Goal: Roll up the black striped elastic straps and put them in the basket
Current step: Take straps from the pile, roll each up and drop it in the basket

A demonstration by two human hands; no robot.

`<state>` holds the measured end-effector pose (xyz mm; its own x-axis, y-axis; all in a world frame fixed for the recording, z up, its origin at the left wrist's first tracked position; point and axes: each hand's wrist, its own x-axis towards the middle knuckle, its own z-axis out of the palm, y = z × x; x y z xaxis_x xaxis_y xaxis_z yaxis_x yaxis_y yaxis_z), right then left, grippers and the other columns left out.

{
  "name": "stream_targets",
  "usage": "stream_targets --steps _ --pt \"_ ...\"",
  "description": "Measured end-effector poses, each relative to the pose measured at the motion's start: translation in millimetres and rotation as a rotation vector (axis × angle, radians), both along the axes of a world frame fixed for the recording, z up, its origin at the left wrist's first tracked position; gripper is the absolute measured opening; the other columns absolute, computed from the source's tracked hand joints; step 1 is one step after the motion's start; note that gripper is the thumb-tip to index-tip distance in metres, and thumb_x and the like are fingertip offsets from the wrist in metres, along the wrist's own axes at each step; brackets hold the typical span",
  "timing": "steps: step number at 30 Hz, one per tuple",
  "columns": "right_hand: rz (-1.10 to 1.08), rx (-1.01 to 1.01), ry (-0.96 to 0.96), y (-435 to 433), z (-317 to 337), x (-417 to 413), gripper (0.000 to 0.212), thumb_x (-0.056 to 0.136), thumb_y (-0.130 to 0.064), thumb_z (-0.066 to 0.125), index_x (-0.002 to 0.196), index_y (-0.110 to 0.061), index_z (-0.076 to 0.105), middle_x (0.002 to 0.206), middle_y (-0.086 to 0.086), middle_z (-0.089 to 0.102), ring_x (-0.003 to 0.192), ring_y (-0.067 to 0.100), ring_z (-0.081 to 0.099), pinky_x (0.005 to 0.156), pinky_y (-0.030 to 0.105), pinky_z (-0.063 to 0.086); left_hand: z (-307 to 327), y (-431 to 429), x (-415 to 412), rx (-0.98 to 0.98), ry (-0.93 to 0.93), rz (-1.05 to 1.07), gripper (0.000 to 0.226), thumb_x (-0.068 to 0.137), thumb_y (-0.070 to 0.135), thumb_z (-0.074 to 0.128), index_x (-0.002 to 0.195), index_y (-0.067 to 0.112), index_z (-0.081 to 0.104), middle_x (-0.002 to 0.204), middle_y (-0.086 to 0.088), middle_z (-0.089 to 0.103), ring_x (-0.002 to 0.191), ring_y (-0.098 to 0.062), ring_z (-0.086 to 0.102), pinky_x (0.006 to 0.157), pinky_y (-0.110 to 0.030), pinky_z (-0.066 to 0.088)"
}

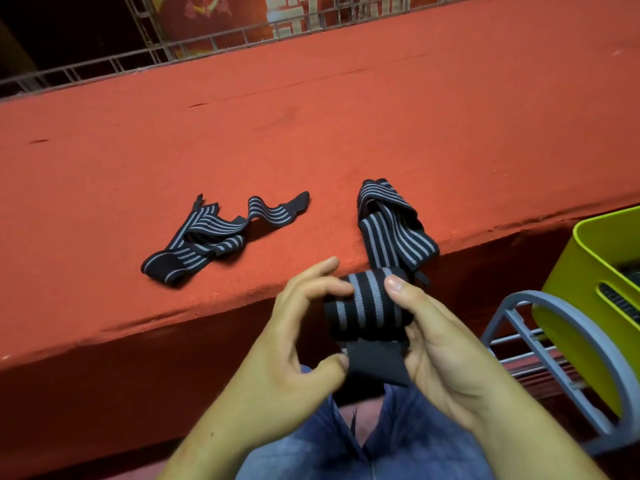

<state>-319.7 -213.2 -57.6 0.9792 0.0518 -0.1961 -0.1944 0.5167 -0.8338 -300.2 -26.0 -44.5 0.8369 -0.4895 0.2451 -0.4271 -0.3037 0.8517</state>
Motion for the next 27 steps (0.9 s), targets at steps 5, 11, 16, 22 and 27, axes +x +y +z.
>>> stream_targets --steps 5,11,16,22,27 --pt "-0.019 0.073 0.014 -0.5 -1.0 1.2 0.041 0.087 -0.037 0.063 0.112 -0.01 0.08 0.115 0.022 0.077 0.103 0.03 0.077 0.086 0.041 0.064 8.6 3.8 -6.1 0.269 -0.213 -0.118 0.065 0.068 0.007 0.068 0.12 0.045 0.063 0.169 0.022 0.009 0.159 -0.013 0.007 0.12 -0.039 0.021" --pt "-0.003 0.105 0.026 -1.4 -0.9 -0.1 0.041 0.087 -0.032 0.061 0.117 -0.009 0.076 0.114 0.022 0.077 0.096 0.026 0.078 0.067 0.038 0.065 -1.8 4.5 -3.7 0.349 -0.387 -0.098 0.041 0.08 0.026 0.079 0.115 0.043 0.067 0.169 0.018 0.017 0.158 -0.017 0.014 0.122 -0.039 0.023" --pt "0.01 0.124 0.023 0.2 -5.8 0.4 0.045 0.085 -0.031 0.061 0.121 -0.005 0.073 0.113 0.021 0.077 0.095 0.024 0.076 0.067 0.031 0.062 -2.8 0.2 3.9 0.264 -0.465 0.026 0.021 0.087 0.048 0.075 0.105 0.036 0.075 0.151 0.019 0.048 0.139 -0.019 0.043 0.115 -0.025 0.032" --pt "0.026 0.083 0.019 1.1 -8.7 1.1 0.048 0.085 -0.032 0.061 0.123 -0.005 0.07 0.115 0.019 0.077 0.096 0.024 0.077 0.071 0.028 0.062 2.6 -2.9 3.7 0.224 -0.427 0.089 0.017 0.09 0.045 0.071 0.098 0.031 0.076 0.141 0.019 0.055 0.131 -0.019 0.05 0.109 -0.025 0.037" --pt "-0.032 0.09 0.026 -1.0 -8.7 2.9 0.051 0.087 -0.032 0.061 0.127 -0.001 0.068 0.115 0.022 0.077 0.103 0.027 0.077 0.074 0.03 0.063 1.6 1.7 -1.2 0.237 -0.407 0.181 0.023 0.091 0.056 0.066 0.093 0.035 0.074 0.145 0.018 0.051 0.138 -0.02 0.044 0.111 -0.022 0.032"
